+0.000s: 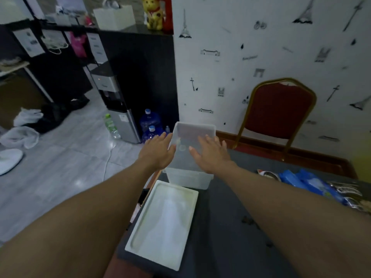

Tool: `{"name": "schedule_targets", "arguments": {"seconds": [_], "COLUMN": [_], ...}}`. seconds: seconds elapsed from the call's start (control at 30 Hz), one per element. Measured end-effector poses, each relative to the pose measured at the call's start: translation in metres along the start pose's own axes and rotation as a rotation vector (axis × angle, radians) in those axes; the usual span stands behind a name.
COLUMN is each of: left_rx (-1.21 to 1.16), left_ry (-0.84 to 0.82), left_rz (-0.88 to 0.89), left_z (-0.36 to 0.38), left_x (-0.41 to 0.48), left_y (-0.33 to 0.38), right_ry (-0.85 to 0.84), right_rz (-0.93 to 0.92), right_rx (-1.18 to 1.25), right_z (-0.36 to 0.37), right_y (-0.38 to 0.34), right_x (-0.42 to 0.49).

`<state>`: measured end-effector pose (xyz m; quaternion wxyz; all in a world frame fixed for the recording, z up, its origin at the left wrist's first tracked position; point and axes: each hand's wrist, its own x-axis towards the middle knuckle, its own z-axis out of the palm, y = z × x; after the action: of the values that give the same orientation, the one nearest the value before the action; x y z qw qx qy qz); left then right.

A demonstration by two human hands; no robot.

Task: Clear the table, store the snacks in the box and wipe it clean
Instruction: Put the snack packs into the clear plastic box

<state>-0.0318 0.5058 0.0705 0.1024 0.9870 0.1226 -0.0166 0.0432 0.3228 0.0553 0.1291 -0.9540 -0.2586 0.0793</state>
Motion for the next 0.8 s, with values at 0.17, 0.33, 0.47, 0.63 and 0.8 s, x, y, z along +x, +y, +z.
{"name": "schedule_targets", "arguments": {"seconds": [0.17,0.33,0.47,0.63,0.8], "left_rx": [0.021,-0.012,0.007,0.016,0.014], "left_ry": [-0.006,-0.039,-0.075,-0.135,-0.180], "left_rz": [0.105,0.227,0.345,0.460,0.550], "left_z": [0.004,0.015,0.029,0.048,0.063], "left_x": [0.012,0.029,0.034,0.029,0.023], "left_y": [0.045,0.088,0.121,0.162,0.198], "right_ry": [0.024,0.053,0.063,0.094,0.103], "right_rz": [0.090,0.230,0.361,0.508,0.618], "right_rx": [0.008,0.022,0.015,0.033,0.053], "right_z": [-0.015,-0.024,-0.025,-0.024,-0.029], "right_y": [0.043,0.080,0.106,0.136,0.169], "right_x": [-0.021,-0.046,-0.072,-0.112,-0.150]}}
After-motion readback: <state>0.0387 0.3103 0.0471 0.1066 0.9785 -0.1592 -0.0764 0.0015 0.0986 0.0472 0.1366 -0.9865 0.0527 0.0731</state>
